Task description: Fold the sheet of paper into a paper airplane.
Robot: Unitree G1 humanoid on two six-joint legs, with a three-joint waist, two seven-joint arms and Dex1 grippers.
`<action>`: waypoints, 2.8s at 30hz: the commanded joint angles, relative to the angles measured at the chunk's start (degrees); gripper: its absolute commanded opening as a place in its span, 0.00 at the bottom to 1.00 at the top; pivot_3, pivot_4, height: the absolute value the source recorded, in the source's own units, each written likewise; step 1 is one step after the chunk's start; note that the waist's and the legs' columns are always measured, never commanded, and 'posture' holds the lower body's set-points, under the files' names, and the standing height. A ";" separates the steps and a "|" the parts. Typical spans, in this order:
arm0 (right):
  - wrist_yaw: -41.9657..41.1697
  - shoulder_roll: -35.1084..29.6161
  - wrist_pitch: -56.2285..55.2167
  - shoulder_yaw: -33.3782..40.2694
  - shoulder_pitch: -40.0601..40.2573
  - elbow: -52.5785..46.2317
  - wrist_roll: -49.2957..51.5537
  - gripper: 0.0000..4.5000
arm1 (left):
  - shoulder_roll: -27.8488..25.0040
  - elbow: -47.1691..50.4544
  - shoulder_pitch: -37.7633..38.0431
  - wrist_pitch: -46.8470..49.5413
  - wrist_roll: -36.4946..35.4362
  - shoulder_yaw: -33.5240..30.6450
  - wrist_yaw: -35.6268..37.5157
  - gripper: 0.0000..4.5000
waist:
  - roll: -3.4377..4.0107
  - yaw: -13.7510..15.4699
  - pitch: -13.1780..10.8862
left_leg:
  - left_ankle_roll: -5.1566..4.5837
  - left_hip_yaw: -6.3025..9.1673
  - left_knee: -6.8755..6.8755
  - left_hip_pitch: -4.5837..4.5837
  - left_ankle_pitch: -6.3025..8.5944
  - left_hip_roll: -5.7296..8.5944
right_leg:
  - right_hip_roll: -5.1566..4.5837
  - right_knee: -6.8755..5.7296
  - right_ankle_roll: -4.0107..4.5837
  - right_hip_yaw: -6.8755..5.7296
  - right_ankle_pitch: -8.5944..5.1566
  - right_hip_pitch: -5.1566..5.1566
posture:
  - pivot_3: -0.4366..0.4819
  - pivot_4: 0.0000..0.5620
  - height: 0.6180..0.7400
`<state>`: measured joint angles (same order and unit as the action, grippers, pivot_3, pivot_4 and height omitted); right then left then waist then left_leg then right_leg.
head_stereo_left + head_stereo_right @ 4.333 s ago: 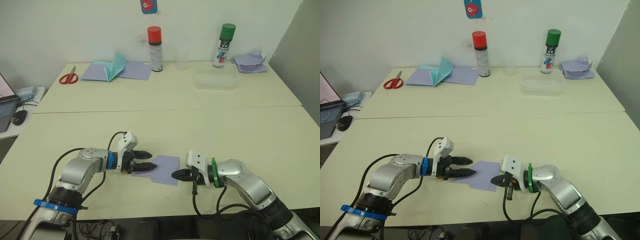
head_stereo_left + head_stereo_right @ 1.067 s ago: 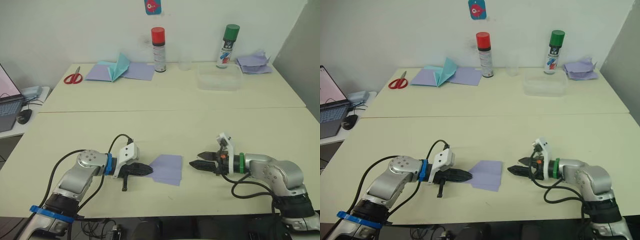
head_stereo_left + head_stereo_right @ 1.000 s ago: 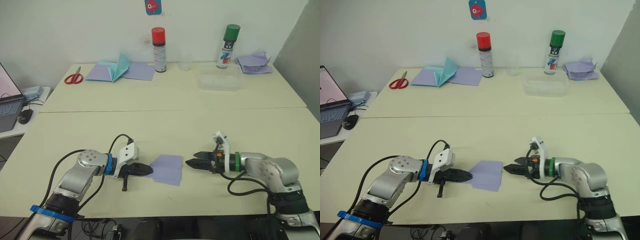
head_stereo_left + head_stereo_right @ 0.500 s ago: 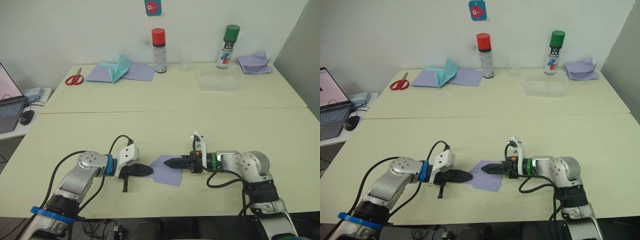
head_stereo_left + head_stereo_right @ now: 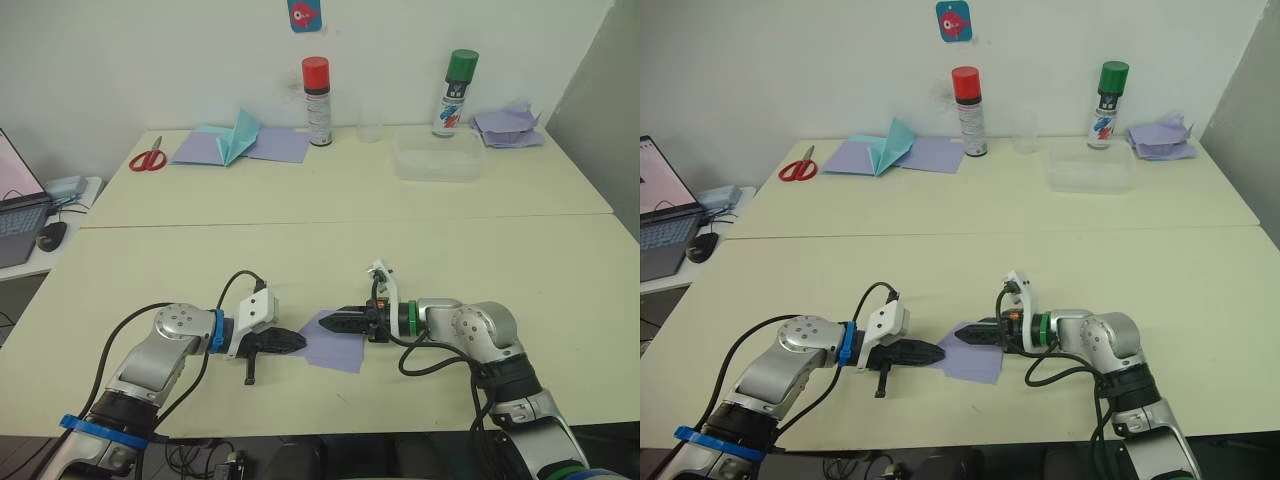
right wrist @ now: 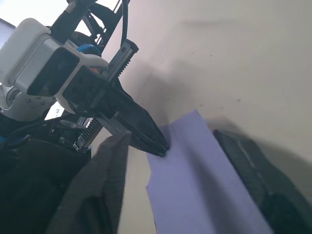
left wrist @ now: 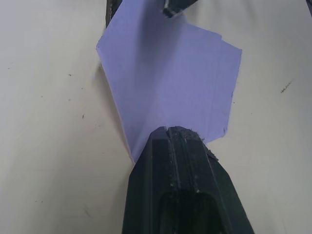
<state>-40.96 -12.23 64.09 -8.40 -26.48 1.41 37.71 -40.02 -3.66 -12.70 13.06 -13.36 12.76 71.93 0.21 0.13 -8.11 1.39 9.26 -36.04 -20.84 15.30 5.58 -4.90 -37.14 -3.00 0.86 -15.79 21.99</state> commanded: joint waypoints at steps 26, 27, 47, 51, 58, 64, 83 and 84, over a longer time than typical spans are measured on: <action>-12.88 -8.45 -26.15 -18.12 3.71 -6.43 -16.77 0.01 | -2.48 -0.57 3.11 8.57 3.27 4.02 -0.55 0.00 | 0.01 -0.53 0.07 | 0.01 -0.01 0.01 0.04 0.00 -0.14 | 0.11 0.00 -0.07 -0.02 -0.04 0.01 | 0.48 0.27 1.00; -12.90 -8.41 -26.35 -18.38 3.70 -6.13 -17.30 0.01 | -2.63 -0.34 3.27 8.74 3.20 4.00 -0.53 0.00 | 0.01 -0.53 0.08 | 0.01 -0.01 0.01 0.04 0.00 -0.14 | 0.11 0.00 -0.07 -0.01 -0.04 0.01 | 0.48 0.27 1.00; -15.60 -9.17 -32.72 -23.22 3.65 -2.37 -24.38 0.01 | -11.59 10.32 1.36 19.11 -3.88 -1.08 3.23 0.00 | -0.10 -2.01 0.05 | 0.03 0.17 0.10 0.06 0.16 -0.22 | 0.29 -0.08 -0.01 0.03 -0.01 0.28 | 0.48 0.27 1.00; -15.87 -9.14 -33.57 -23.27 3.74 -1.92 -25.19 0.01 | -12.34 13.23 -0.46 22.65 -7.07 -2.52 3.72 0.00 | -0.24 -1.94 -0.10 | 0.04 0.17 0.10 0.03 0.16 -0.20 | 0.30 -0.06 -0.01 0.03 -0.01 0.29 | 0.48 0.27 1.00; -15.69 -8.48 -35.00 -23.16 3.17 0.01 -26.58 0.01 | -6.93 15.66 -6.83 28.30 -12.02 -3.81 -0.18 0.00 | -0.64 -1.81 -0.32 | 0.06 0.25 0.04 0.01 0.15 -0.23 | 0.32 -0.08 -0.01 -0.02 0.00 0.26 | 0.48 0.27 1.00; -15.81 -8.25 -35.18 -22.81 2.92 0.58 -27.08 0.01 | -5.69 13.87 -3.71 23.03 -5.99 1.89 -2.30 0.00 | -0.64 -1.97 -0.33 | 0.28 0.22 0.06 0.01 0.07 -0.24 | 0.32 -0.11 0.03 0.06 0.02 0.32 | 0.48 0.27 1.00; -17.77 -9.76 -35.80 -22.92 2.89 0.56 -27.37 0.01 | -5.64 3.60 -6.34 15.94 -1.31 1.54 -4.24 0.00 | -0.49 -1.66 -0.19 | 0.10 0.25 0.01 0.15 0.18 -0.21 | 0.32 -0.11 0.05 -0.01 0.04 0.26 | 0.48 0.27 1.00; -18.00 -9.79 -35.84 -22.97 2.83 0.61 -27.39 0.01 | -5.65 3.33 -6.55 16.07 -1.60 1.18 -4.10 0.00 | -0.49 -1.67 -0.19 | 0.10 0.25 0.01 0.15 0.18 -0.22 | 0.32 -0.13 0.06 0.00 0.04 0.25 | 0.48 0.27 1.00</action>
<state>-58.63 -20.49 27.65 -30.65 -23.81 0.23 12.43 -44.87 0.98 -19.15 28.37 -15.41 15.29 68.53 -0.29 -1.54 -8.30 1.50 9.50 -36.04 -20.73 15.48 5.37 -4.57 -37.27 -2.94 0.87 -15.75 22.24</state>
